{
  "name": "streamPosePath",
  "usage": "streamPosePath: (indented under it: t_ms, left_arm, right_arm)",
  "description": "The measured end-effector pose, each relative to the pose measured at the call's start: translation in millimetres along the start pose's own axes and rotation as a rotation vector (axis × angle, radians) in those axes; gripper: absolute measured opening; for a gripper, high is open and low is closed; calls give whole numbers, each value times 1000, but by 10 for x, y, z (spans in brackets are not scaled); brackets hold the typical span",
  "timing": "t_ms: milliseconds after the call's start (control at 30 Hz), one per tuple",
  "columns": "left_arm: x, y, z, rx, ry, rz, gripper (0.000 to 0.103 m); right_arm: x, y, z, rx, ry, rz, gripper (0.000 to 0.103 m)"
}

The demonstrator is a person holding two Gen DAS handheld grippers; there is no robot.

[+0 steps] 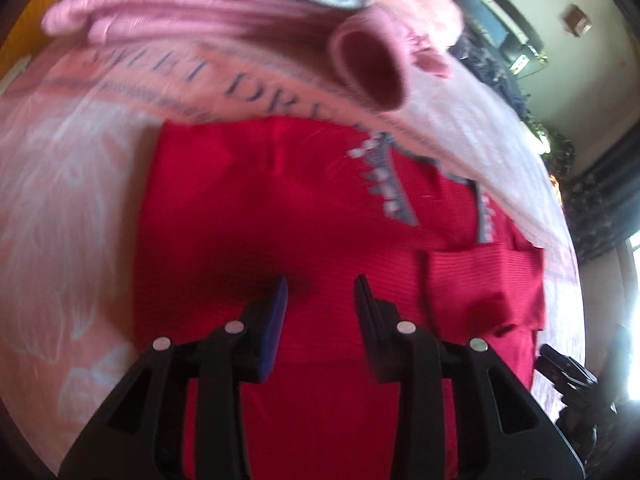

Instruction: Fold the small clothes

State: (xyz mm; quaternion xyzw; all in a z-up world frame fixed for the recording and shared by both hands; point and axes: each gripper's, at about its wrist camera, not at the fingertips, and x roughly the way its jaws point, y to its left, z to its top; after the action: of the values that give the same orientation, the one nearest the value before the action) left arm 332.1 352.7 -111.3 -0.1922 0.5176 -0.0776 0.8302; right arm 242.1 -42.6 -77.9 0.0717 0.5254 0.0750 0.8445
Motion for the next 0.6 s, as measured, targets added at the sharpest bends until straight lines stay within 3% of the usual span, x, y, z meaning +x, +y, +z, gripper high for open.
streamPosePath:
  t_ms: [100,233,333,500,567,600]
  left_arm:
    - [128,213,-1,-38,21,-44,34]
    - [147,134,-40,40,7,-4,35]
    - [114,75,-99,84,8,20,35]
    - [133,26,-63,67,14,-6,36]
    - [128,34,-68,76,15,-5,36]
    - [127,36,-73,77,15,-7,36]
  right_arm:
    - [-99,66,35,-3,-2,2,66]
    - [-42,287,248,-25,32,50,66]
    - [177,472,504,5,90,126,66]
    - [761,666,828,75,224,115,64]
    - [867,713,869,78,231,119,48]
    - [857,762,889,47,216,108,23]
